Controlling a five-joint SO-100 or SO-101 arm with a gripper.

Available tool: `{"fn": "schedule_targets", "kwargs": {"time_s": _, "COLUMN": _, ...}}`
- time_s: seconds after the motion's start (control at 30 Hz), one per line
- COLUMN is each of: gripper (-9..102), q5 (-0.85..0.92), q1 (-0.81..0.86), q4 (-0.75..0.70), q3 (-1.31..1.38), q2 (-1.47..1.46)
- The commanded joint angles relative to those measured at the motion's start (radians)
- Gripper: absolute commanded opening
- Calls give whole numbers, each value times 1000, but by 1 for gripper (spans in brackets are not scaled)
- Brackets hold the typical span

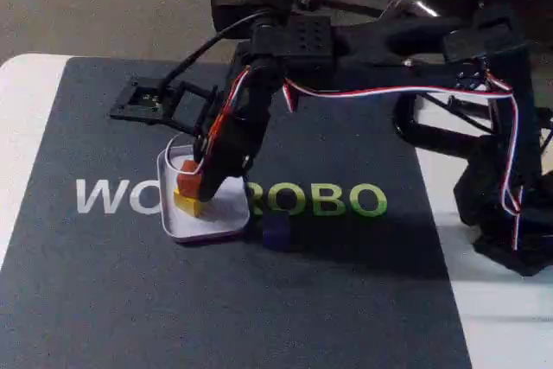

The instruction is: Move blocks one by one until all three blocks are in the tray.

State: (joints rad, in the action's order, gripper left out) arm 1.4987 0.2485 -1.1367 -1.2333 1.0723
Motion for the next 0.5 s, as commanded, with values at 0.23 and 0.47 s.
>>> {"fn": "schedule_targets", "kwargs": {"time_s": 0.23, "gripper": 11, "q5": 57, "q1": 17, "q4": -12, "q3": 51, "q2": 3}}
{"fn": "schedule_targets", "kwargs": {"time_s": 0.47, "gripper": 17, "q5": 170, "q1": 32, "q4": -103, "q3": 44, "q2": 44}}
